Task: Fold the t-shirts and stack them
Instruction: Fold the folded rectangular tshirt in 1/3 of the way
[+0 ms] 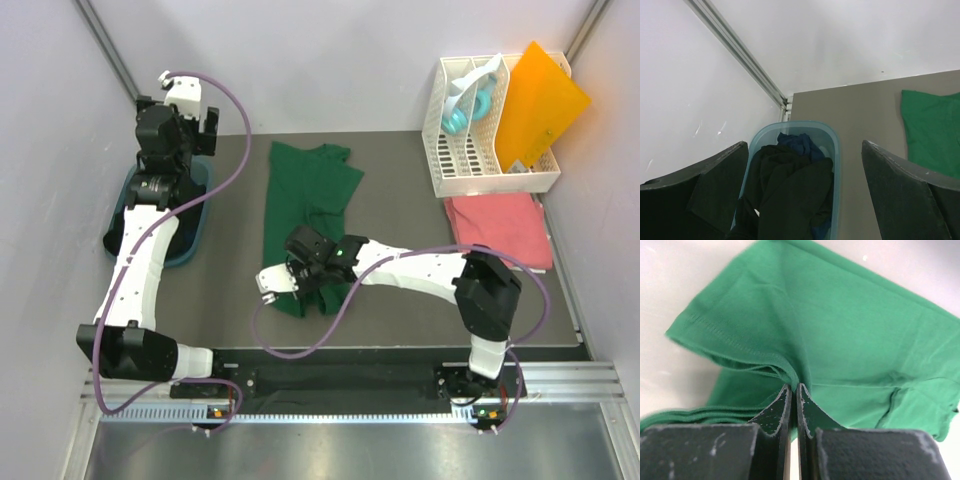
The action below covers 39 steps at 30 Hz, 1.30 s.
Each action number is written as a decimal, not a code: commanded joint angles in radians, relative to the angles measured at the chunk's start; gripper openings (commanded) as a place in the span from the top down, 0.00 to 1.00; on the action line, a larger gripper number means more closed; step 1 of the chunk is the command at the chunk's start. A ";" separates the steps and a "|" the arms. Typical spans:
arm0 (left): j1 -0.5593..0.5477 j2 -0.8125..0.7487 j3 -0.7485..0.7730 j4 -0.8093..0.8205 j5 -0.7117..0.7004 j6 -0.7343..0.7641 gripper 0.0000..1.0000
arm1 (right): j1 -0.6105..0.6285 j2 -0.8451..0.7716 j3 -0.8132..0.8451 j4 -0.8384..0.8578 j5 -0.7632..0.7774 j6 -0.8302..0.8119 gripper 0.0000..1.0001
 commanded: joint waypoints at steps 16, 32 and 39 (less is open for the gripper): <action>-0.007 -0.052 -0.085 -0.008 0.060 -0.035 0.01 | -0.169 0.213 0.301 0.104 0.042 -0.208 1.00; -0.007 -0.056 -0.105 -0.005 0.065 -0.035 0.01 | -0.241 0.320 0.404 0.203 0.083 -0.274 1.00; -0.007 -0.055 -0.111 -0.004 0.059 -0.040 0.01 | -0.258 0.357 0.442 0.235 0.087 -0.306 1.00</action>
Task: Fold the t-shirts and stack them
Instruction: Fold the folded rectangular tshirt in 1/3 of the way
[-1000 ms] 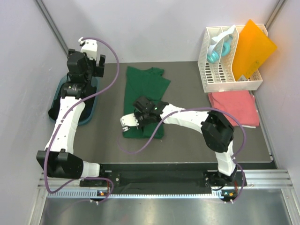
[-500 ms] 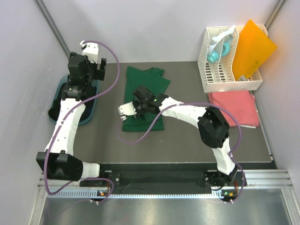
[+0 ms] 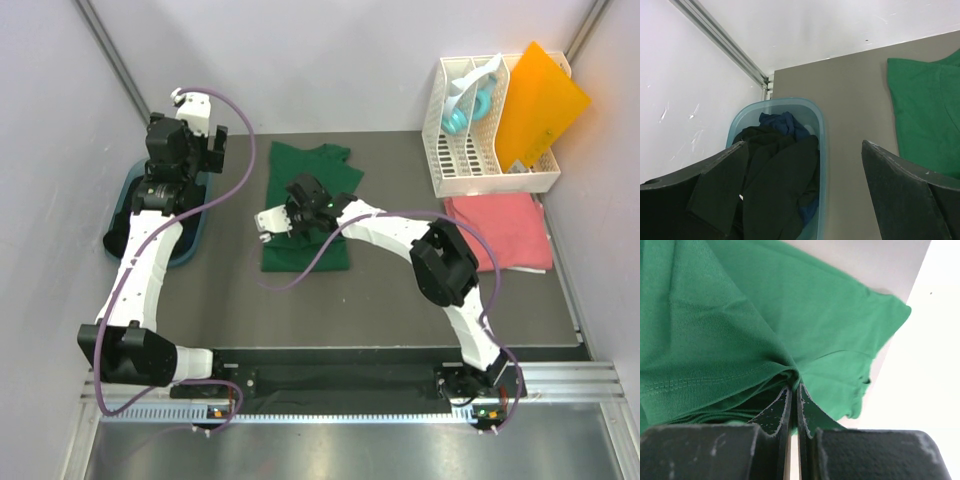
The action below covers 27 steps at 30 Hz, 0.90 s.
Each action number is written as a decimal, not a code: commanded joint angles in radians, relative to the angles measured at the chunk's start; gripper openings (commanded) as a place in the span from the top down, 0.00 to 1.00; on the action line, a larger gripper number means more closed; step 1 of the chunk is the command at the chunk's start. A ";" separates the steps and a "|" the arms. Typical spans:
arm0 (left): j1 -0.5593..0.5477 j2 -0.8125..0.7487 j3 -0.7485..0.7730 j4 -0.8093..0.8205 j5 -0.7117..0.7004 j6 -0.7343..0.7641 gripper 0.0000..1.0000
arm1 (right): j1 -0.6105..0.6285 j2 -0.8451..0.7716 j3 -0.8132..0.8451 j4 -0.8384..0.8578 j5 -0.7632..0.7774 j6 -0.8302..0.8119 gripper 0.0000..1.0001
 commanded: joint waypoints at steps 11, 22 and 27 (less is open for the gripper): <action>-0.003 -0.026 -0.003 0.031 -0.003 -0.015 0.01 | -0.030 0.072 0.078 0.170 0.091 -0.031 0.47; -0.003 -0.046 -0.028 0.017 0.014 -0.019 0.01 | -0.073 -0.012 -0.017 0.517 0.369 0.159 0.00; -0.003 -0.060 -0.035 0.008 0.031 -0.026 0.01 | -0.113 -0.123 0.072 0.145 0.180 0.366 0.00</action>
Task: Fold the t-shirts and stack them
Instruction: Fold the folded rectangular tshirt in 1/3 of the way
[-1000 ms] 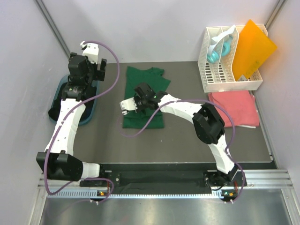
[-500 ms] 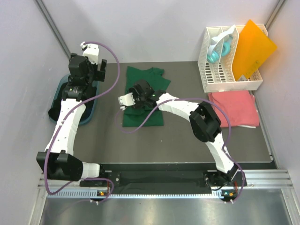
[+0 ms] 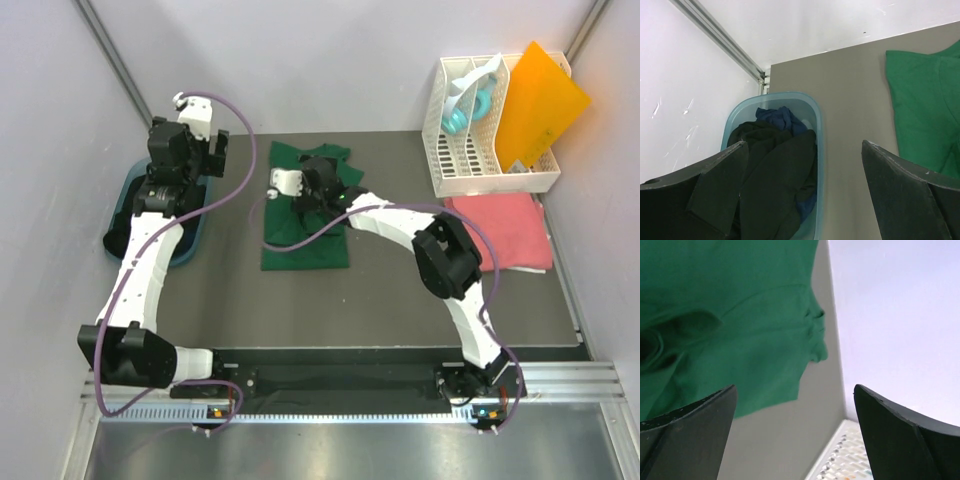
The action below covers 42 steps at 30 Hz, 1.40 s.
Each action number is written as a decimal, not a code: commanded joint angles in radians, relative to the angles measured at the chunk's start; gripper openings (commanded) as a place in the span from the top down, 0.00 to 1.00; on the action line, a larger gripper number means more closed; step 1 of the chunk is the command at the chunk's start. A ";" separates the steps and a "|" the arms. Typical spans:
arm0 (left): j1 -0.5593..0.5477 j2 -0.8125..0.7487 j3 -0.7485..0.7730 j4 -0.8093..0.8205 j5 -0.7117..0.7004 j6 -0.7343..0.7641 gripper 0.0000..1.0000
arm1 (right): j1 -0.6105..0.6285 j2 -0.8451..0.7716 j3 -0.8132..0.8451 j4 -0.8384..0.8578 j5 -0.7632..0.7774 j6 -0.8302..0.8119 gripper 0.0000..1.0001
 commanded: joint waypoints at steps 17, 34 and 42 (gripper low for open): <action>-0.004 -0.134 -0.104 0.029 0.017 0.052 0.01 | -0.019 -0.431 -0.366 -0.472 -0.545 0.187 0.31; -0.004 -0.163 -0.139 0.009 0.006 0.032 0.01 | -0.013 -0.157 -0.096 -0.352 -0.491 0.219 0.43; -0.004 -0.147 -0.138 0.013 0.000 0.047 0.01 | -0.011 -0.117 -0.073 -0.341 -0.504 0.230 0.55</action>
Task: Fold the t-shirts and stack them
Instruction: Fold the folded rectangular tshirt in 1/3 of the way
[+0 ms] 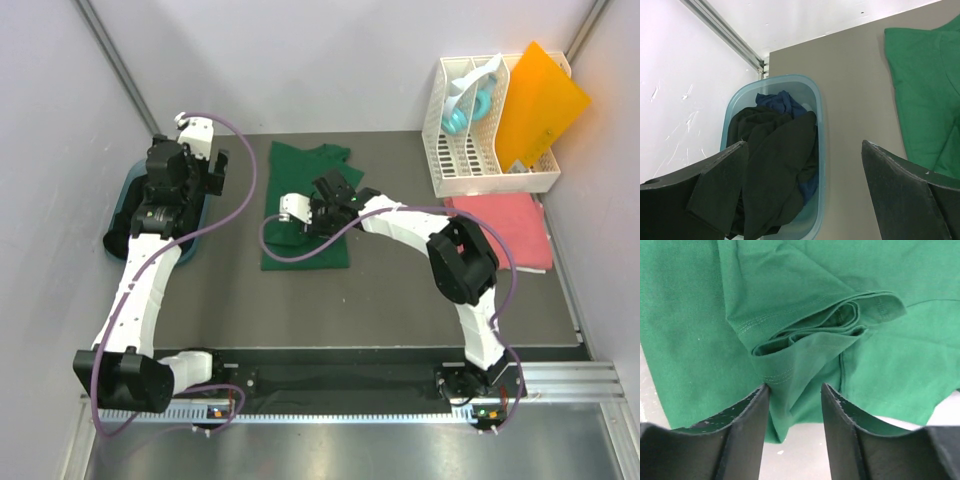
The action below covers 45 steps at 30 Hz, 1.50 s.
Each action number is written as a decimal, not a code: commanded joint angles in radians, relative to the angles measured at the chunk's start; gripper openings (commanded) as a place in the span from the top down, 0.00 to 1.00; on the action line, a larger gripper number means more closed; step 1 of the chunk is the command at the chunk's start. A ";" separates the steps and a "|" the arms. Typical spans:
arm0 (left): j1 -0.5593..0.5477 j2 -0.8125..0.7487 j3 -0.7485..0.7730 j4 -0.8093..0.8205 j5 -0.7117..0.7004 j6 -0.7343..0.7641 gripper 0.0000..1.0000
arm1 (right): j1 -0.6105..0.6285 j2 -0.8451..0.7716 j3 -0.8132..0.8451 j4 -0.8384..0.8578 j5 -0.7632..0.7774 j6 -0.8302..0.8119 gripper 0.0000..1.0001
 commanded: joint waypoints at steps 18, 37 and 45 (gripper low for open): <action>-0.004 0.006 0.020 0.017 0.019 -0.001 0.01 | -0.001 -0.025 -0.034 0.215 0.237 -0.041 0.94; -0.005 0.003 0.037 -0.016 0.030 -0.004 0.01 | -0.036 0.029 -0.098 0.519 0.697 -0.084 0.26; -0.005 0.025 0.028 -0.159 0.298 0.211 0.01 | -0.076 -0.035 -0.104 0.469 0.784 -0.012 0.26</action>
